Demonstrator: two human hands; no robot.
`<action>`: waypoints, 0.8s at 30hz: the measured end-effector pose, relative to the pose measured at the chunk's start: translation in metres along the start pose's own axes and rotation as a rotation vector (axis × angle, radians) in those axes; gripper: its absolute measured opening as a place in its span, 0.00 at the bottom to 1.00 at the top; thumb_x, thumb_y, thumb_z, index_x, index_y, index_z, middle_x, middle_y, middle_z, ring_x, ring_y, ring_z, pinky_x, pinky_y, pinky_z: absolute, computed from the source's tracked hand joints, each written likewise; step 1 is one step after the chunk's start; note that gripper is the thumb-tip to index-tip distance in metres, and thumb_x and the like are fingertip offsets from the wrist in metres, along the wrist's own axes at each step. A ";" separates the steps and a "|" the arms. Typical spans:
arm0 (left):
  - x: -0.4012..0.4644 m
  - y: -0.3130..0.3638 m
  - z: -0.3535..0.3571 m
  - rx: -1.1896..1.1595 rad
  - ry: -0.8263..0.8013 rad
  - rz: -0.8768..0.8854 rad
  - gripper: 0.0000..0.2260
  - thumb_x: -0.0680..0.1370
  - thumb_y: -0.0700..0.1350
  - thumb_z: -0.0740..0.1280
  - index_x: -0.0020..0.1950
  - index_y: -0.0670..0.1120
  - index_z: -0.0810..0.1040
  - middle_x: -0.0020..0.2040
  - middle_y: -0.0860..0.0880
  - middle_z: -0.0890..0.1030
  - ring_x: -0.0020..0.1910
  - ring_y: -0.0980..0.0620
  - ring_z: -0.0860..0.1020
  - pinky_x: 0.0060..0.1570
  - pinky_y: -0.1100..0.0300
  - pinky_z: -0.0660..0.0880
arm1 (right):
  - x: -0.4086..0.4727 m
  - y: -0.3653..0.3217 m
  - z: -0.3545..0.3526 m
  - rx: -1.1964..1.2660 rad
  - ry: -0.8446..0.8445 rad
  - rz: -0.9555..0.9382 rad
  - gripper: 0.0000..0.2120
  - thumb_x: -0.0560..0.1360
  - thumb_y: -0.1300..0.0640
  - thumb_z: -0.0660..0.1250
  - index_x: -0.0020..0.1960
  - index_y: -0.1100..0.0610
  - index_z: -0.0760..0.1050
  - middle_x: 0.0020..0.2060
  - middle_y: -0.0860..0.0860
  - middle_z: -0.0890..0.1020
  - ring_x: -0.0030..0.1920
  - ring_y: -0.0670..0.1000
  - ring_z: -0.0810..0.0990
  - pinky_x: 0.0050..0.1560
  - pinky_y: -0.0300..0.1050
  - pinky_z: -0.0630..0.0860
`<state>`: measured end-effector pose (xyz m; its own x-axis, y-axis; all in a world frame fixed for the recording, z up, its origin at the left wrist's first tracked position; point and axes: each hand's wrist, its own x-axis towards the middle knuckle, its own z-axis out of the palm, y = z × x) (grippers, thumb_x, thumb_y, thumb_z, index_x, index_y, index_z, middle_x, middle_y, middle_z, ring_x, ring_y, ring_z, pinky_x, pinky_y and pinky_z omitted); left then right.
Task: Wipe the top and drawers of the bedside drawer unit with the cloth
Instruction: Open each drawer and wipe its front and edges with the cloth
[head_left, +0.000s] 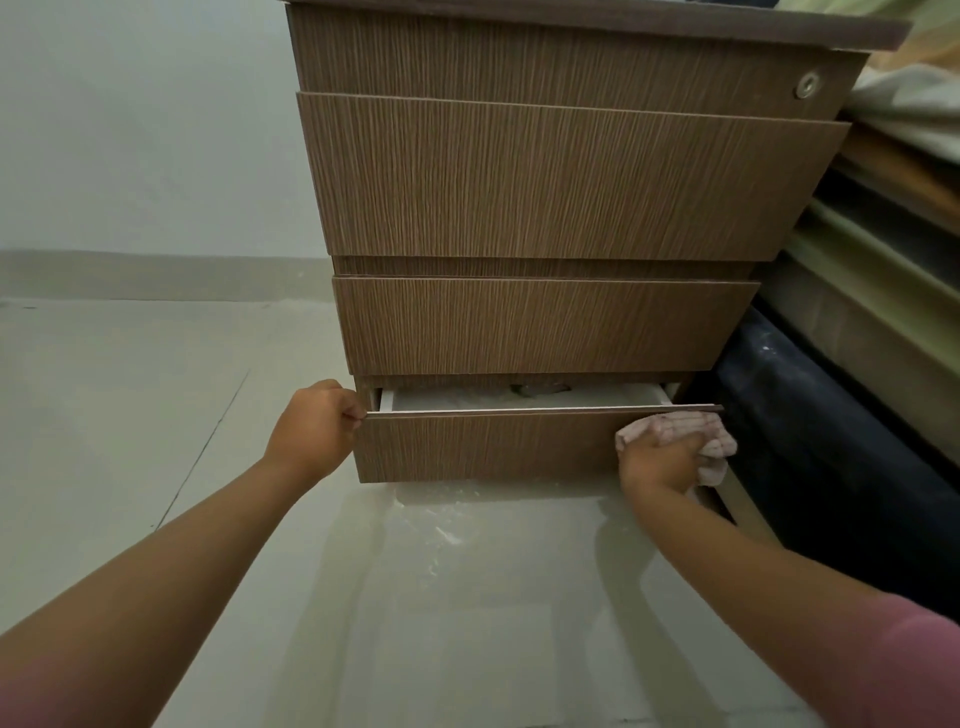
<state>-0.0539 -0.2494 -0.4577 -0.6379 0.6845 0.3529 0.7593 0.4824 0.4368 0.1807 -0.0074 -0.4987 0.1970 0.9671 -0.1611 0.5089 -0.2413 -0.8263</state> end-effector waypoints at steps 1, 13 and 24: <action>0.000 0.000 0.000 0.002 -0.002 0.003 0.07 0.70 0.30 0.66 0.40 0.39 0.83 0.40 0.42 0.80 0.37 0.46 0.76 0.38 0.56 0.73 | -0.009 0.000 0.004 0.005 -0.027 -0.060 0.34 0.79 0.48 0.56 0.77 0.54 0.41 0.76 0.62 0.45 0.74 0.65 0.52 0.71 0.60 0.57; -0.001 0.001 0.001 0.032 0.001 -0.004 0.06 0.70 0.32 0.67 0.41 0.39 0.83 0.40 0.41 0.80 0.37 0.45 0.76 0.37 0.58 0.72 | -0.004 -0.017 0.022 -0.055 -0.101 -0.178 0.28 0.80 0.50 0.53 0.77 0.49 0.45 0.74 0.64 0.36 0.73 0.69 0.51 0.69 0.61 0.63; -0.001 -0.004 0.002 0.013 0.014 0.016 0.06 0.70 0.31 0.67 0.40 0.39 0.83 0.39 0.42 0.80 0.37 0.45 0.77 0.37 0.57 0.72 | 0.029 0.015 -0.002 -0.016 -0.047 -0.135 0.29 0.80 0.50 0.54 0.76 0.55 0.46 0.76 0.62 0.48 0.73 0.65 0.56 0.70 0.60 0.60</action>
<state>-0.0565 -0.2506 -0.4619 -0.6275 0.6843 0.3715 0.7709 0.4790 0.4200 0.1951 0.0169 -0.5144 0.0870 0.9934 -0.0744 0.5417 -0.1098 -0.8334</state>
